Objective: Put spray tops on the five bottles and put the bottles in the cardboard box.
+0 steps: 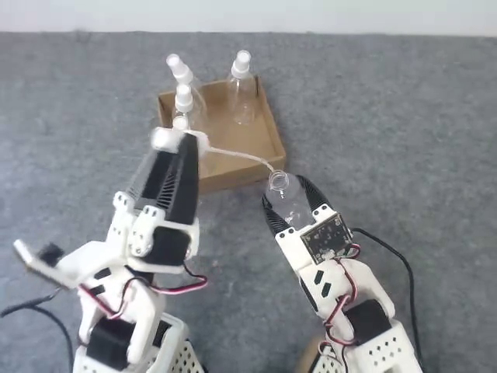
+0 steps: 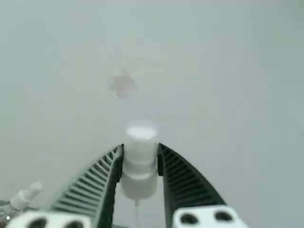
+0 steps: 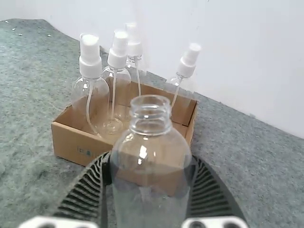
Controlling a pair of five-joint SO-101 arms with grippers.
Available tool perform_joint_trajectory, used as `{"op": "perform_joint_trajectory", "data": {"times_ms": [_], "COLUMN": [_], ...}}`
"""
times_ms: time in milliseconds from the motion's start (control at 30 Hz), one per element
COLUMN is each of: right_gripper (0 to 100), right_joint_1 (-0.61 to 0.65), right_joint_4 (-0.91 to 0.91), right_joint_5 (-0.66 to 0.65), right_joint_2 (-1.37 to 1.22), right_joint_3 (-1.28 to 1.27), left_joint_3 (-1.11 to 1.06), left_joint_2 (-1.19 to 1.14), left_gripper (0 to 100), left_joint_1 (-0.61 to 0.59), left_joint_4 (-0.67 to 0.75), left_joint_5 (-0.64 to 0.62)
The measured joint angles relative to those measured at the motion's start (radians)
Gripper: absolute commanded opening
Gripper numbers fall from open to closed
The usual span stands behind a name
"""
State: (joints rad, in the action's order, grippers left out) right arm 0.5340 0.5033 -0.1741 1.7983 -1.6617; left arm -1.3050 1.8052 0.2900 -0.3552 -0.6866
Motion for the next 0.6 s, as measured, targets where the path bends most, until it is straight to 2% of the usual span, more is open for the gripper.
{"op": "perform_joint_trajectory", "data": {"times_ms": [167, 367, 600], "right_gripper": [3.3, 3.3, 3.3], "right_joint_1": [0.000, 0.000, 0.000], "right_joint_4": [-0.002, -0.002, -0.002], "right_joint_5": [0.000, 0.000, 0.000], "right_joint_2": [0.000, 0.000, 0.000], "right_joint_3": [0.000, 0.000, 0.000], "left_joint_3": [0.000, 0.000, 0.000], "left_joint_2": [0.000, 0.000, 0.000], "left_gripper": [1, 1, 1], "left_joint_1": [0.080, 0.051, 0.005], "left_joint_4": [-0.094, -0.097, 0.032], "left_joint_5": [0.000, 0.000, 0.000]}}
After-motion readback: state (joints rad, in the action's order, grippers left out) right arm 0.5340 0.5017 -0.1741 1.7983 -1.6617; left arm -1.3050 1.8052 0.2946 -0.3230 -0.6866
